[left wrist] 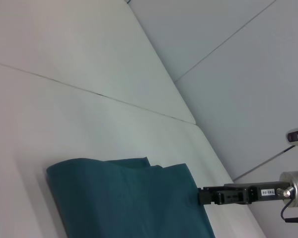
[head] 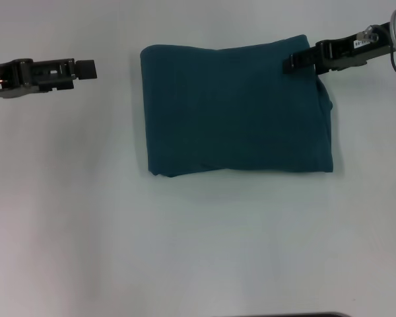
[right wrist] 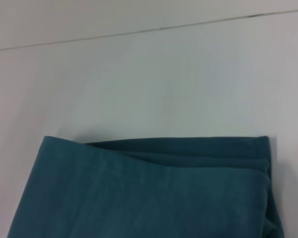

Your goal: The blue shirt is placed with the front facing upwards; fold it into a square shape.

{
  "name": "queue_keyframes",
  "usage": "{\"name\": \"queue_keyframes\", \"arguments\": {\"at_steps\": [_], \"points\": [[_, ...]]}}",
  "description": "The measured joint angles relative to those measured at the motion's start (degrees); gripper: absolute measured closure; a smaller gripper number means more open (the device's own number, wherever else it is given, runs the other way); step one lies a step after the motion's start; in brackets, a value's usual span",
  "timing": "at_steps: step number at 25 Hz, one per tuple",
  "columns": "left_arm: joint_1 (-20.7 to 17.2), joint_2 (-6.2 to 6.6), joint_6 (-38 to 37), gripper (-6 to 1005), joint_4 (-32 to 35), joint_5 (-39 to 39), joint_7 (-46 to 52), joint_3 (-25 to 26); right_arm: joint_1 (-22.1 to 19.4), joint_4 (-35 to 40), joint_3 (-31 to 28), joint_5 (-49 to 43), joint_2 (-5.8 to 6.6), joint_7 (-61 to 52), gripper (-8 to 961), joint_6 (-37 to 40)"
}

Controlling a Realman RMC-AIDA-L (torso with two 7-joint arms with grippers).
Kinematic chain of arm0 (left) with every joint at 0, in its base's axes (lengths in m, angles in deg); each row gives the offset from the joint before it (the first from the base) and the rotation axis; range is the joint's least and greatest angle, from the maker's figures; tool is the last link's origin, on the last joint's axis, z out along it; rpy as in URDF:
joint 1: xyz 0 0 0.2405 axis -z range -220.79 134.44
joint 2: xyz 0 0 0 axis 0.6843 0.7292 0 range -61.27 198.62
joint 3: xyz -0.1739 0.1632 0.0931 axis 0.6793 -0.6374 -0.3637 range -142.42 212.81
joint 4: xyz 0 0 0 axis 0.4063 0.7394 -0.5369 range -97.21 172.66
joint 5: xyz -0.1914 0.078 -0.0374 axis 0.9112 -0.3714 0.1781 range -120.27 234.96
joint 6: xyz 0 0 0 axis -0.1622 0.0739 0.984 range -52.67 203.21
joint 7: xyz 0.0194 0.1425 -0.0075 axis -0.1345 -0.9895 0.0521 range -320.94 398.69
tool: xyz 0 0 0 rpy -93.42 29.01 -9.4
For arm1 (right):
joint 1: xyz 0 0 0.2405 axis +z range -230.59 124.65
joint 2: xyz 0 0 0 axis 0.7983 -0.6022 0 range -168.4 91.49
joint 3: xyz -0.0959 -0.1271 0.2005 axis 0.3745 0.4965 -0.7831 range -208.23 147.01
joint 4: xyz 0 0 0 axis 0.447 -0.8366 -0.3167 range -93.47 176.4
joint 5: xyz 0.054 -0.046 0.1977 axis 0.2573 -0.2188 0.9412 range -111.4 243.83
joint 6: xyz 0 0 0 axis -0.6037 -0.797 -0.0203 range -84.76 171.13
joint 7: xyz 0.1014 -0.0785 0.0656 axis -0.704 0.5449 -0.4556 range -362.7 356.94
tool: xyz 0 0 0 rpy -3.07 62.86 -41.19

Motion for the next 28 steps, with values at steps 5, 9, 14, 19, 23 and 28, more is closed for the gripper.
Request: {"name": "queue_keyframes", "arguments": {"at_steps": [5,9,14,19,23,28], "points": [[0.3,-0.19,0.1,40,0.0,0.0,0.0,0.0,0.0,0.2,-0.2,0.2,0.04,-0.9,90,-0.2],[0.4,-0.33,0.1,41,0.0,0.0,0.0,0.0,0.2,0.5,-0.3,0.9,0.11,-1.0,91,-0.4],[0.7,-0.36,0.1,41,0.1,0.0,0.0,0.0,0.6,0.1,-0.1,0.6,0.14,-1.0,269,-0.9],[1.2,-0.36,0.1,41,0.1,-0.1,0.0,0.0,0.7,-0.2,0.3,0.4,0.34,-1.2,511,-1.3],[1.4,-0.36,0.1,41,0.1,-0.1,0.2,0.0,0.7,-0.2,0.5,0.4,0.45,-1.7,679,-2.0],[1.5,-0.36,0.1,41,0.1,-0.1,0.4,0.1,0.6,-0.2,1.0,0.4,0.28,-1.8,825,-2.8]]}}
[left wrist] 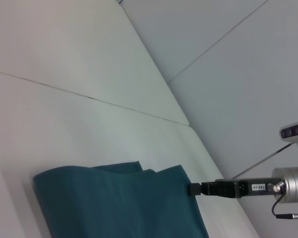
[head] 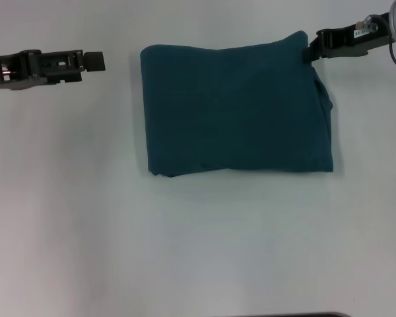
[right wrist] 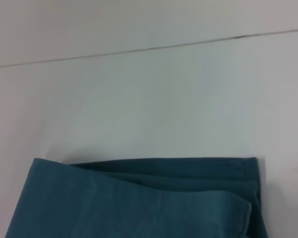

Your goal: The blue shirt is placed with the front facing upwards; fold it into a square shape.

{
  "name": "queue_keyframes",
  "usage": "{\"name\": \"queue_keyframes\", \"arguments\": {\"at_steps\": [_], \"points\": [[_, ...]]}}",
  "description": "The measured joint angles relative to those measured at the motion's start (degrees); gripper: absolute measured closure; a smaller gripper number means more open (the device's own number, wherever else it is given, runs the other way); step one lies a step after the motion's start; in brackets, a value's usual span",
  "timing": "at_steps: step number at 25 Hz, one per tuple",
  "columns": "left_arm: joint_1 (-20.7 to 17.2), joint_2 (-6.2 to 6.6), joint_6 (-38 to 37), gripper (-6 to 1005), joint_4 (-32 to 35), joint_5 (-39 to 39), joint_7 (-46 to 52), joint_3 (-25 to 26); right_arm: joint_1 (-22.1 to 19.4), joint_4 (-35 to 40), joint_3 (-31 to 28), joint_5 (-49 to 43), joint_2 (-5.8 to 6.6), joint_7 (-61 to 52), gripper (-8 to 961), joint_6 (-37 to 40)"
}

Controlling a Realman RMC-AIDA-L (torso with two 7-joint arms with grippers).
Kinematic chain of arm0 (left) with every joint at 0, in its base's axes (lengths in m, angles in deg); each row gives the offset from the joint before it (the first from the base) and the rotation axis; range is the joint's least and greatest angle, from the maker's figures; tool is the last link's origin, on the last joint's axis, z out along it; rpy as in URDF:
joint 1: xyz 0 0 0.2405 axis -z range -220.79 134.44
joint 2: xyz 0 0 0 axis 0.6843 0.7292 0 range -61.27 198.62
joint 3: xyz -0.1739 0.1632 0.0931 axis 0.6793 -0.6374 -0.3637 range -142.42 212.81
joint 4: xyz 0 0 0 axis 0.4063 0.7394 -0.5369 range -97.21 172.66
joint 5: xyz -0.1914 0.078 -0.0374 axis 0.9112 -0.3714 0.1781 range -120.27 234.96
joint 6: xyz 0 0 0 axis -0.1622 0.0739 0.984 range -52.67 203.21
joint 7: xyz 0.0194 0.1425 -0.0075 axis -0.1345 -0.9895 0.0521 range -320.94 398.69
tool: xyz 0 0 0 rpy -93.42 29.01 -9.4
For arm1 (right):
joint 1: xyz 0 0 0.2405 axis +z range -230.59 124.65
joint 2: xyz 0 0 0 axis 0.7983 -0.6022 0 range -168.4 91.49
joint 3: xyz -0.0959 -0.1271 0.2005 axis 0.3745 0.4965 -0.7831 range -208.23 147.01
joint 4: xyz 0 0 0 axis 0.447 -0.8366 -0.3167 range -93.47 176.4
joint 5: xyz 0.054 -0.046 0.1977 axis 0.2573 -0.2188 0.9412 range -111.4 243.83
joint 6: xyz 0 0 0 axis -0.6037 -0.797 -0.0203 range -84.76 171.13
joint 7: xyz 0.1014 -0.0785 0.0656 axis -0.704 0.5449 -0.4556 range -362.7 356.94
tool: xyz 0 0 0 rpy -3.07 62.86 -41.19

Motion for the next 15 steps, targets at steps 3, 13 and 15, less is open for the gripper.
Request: {"name": "queue_keyframes", "arguments": {"at_steps": [3,13,15], "points": [[0.0,0.00,0.0,40,0.0,0.0,0.0,0.4,0.0,0.1,0.1,0.0,0.00,0.0,867,-0.2],[0.1,0.08,0.8,41,0.0,0.0,0.0,0.5,1.3,4.1,-0.1,0.9,0.20,0.2,952,-0.4],[0.1,0.05,0.8,41,0.0,0.0,0.1,0.5,1.8,3.8,0.3,0.9,0.02,0.3,952,-1.3]]}}
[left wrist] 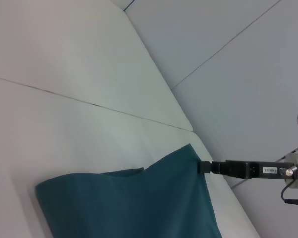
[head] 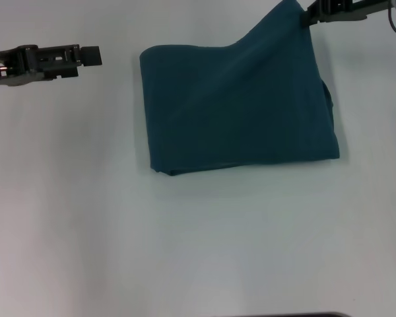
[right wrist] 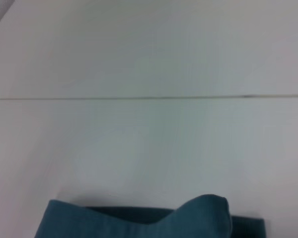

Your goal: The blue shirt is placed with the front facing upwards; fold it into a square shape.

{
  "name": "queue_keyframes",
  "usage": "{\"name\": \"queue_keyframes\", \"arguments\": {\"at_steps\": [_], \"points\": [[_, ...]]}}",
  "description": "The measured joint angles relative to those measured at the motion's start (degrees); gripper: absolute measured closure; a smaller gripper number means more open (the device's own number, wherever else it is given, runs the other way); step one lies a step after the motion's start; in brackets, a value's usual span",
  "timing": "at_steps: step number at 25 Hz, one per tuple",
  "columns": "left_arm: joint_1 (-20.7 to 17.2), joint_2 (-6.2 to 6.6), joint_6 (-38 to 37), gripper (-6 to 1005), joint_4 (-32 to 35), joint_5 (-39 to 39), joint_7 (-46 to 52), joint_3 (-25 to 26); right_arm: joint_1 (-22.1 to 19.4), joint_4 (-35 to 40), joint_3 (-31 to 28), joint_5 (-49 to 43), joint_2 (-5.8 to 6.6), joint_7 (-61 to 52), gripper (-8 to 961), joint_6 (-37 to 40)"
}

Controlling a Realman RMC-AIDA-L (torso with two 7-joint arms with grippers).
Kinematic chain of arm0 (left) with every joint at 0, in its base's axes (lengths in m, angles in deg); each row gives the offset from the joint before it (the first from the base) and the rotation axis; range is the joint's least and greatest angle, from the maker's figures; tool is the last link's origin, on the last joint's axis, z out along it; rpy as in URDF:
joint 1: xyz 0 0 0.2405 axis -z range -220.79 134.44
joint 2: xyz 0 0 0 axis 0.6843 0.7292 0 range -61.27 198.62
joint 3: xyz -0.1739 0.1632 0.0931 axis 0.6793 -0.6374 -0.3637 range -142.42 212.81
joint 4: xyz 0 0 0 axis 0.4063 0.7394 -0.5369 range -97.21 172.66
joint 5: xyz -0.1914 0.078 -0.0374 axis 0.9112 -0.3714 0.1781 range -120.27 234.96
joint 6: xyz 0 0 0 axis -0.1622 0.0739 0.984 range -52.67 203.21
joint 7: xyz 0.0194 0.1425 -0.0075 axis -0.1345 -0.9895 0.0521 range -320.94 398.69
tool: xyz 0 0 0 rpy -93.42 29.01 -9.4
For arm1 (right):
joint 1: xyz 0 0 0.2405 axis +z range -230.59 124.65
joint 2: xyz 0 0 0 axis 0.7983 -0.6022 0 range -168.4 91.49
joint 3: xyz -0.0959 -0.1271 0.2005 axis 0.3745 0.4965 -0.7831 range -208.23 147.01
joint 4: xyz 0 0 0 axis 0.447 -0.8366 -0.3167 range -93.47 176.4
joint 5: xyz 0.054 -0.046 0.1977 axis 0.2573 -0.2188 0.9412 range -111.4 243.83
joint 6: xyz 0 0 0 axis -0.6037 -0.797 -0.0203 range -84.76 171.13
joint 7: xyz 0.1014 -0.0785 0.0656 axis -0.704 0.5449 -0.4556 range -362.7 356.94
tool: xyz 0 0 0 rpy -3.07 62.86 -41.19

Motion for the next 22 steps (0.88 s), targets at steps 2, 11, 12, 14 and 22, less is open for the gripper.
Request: {"name": "queue_keyframes", "arguments": {"at_steps": [2,11,12,14,22], "points": [[0.0,-0.01,0.0,40,0.0,0.0,0.1,0.0,0.2,-0.4,1.0,-0.2,-0.07,0.0,951,-1.2],[0.0,-0.10,0.1,40,0.0,0.0,0.1,0.5,0.4,-2.7,3.0,-3.5,-0.14,-0.4,952,-6.4],[0.0,-0.15,0.1,40,0.0,0.0,0.1,0.6,0.5,-2.9,3.1,-3.6,-0.24,-0.3,952,-6.8],[0.0,-0.23,0.1,40,0.0,0.0,0.1,0.6,0.5,-3.2,3.3,-3.7,-0.41,-0.3,936,-7.4],[-0.1,-0.32,0.1,40,0.4,0.0,0.1,0.7,0.2,-3.7,4.5,-4.6,-0.38,-1.0,873,-8.6]]}}
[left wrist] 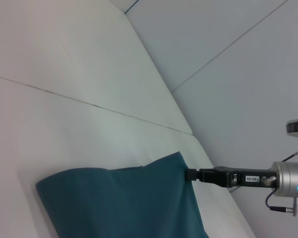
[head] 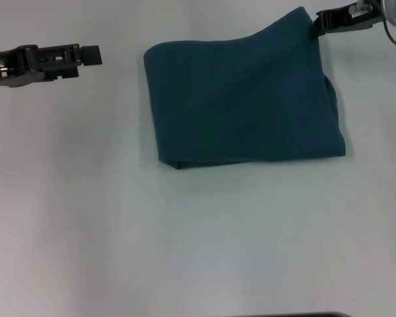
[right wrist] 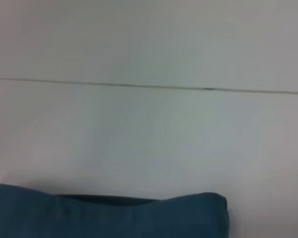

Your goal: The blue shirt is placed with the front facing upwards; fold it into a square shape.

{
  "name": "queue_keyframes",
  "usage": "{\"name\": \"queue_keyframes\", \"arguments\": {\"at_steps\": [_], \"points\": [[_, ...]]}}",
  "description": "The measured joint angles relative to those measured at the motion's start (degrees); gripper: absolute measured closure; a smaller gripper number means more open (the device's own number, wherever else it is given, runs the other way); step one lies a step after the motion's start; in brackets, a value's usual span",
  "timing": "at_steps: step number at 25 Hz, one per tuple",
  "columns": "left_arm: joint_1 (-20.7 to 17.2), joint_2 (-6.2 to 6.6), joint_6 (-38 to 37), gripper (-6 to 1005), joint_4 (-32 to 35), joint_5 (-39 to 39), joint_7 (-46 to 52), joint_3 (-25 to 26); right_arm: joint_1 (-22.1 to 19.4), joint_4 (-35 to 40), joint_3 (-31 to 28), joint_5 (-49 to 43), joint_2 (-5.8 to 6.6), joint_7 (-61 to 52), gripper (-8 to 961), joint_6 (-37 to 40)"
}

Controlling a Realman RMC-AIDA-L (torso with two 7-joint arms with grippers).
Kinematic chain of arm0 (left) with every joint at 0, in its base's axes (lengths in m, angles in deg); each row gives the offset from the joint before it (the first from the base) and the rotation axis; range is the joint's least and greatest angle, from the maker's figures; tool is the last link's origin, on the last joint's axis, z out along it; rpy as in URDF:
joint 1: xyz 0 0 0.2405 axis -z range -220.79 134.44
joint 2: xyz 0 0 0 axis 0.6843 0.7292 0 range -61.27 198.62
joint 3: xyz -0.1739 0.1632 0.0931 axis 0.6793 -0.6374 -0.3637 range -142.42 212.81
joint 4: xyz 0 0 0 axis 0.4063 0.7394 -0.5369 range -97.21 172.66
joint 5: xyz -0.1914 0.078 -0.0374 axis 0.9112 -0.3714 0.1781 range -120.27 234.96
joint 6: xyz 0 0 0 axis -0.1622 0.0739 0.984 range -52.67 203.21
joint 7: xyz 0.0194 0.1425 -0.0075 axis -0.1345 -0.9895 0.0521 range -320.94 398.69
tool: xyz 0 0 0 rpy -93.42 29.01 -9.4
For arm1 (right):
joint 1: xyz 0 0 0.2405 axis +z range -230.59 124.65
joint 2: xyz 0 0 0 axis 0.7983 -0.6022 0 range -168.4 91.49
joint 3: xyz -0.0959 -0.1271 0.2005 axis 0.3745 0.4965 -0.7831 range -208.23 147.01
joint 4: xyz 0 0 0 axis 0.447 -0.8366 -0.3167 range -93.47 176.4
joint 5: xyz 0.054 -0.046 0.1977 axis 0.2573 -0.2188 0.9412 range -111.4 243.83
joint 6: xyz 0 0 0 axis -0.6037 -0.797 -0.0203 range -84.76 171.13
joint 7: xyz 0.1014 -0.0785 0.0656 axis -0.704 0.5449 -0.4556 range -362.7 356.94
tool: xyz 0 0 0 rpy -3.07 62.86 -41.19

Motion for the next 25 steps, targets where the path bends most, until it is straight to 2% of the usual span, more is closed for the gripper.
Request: {"name": "queue_keyframes", "arguments": {"at_steps": [7,9,12,15,18,22,25], "points": [[0.2,0.00,0.0,41,0.2,1.2,-0.2,0.1,0.2,-0.6,-0.5,-7.1,1.09,-7.4,817,-2.6],[0.3,0.00,0.1,41,0.2,1.3,-0.2,0.1,0.0,-0.4,-0.7,-7.6,1.82,-8.8,801,-3.2],[0.5,0.13,0.1,41,0.2,1.3,0.1,0.1,-0.2,-0.4,-2.8,-5.7,3.51,-8.7,680,-1.4],[0.6,0.32,0.1,41,0.3,1.3,0.3,0.1,-1.0,-0.4,-6.4,-1.0,5.47,-4.9,558,4.6],[0.7,0.48,-0.3,41,0.5,1.3,1.9,-0.1,-3.0,-0.9,-10.4,6.3,7.13,1.6,517,14.2],[0.9,0.53,-0.5,41,0.6,0.8,5.7,-1.3,-8.0,-0.4,-14.5,16.2,7.67,8.3,468,26.3],[1.2,0.49,-0.1,41,0.6,0.5,9.6,-3.9,-11.7,-0.1,-15.9,21.6,7.75,11.0,435,32.1]]}}
